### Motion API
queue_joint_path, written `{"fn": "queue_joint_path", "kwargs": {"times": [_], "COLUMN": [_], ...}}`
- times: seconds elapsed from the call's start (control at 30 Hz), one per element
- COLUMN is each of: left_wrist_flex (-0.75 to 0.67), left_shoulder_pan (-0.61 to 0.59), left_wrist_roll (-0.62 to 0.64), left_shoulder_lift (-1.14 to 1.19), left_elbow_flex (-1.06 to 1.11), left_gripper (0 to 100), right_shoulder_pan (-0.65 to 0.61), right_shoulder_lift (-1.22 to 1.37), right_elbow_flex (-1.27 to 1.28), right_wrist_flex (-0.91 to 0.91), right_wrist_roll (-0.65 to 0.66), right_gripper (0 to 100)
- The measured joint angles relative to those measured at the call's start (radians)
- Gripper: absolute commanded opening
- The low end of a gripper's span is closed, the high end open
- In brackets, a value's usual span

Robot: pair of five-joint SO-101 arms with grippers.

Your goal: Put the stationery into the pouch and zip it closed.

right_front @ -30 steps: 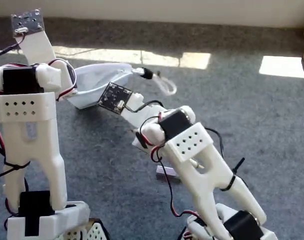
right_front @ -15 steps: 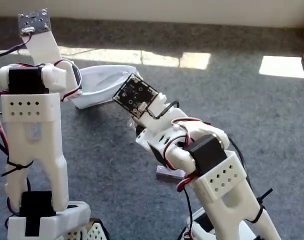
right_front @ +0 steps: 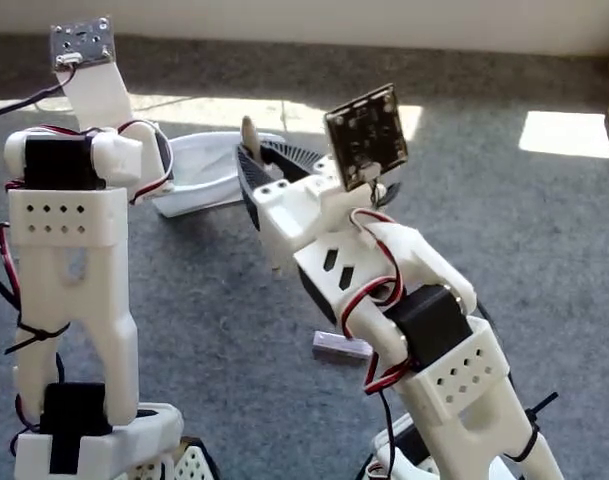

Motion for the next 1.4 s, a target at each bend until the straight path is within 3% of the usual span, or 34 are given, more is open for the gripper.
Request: {"fn": "queue_joint_path", "kwargs": {"times": [0.3,0.53,0.9,1.4], "left_wrist_flex": [0.0,0.0,0.0,0.0], "left_shoulder_pan": [0.0,0.0,0.0,0.0], "left_wrist_roll": [0.0,0.0,0.0,0.0], "left_shoulder_lift": [-0.003,-0.003,-0.003,-0.003], "left_elbow_flex": [0.025,0.025,0.025,0.025], "left_gripper": [1,1,1,1], "right_shoulder_pan": [0.0,0.015,0.025,0.114], "right_shoulder_lift": [0.0,0.0,0.0,0.299], "right_elbow_flex": [0.0,0.037,0.439,0.486], "right_wrist_flex": [-0.275,-0.47,-1.056,-1.402], "right_wrist_roll": [-0.17,-0.181,-0.181,-0.183], "right_gripper": [0.5,0.5,0.5,0.5]}}
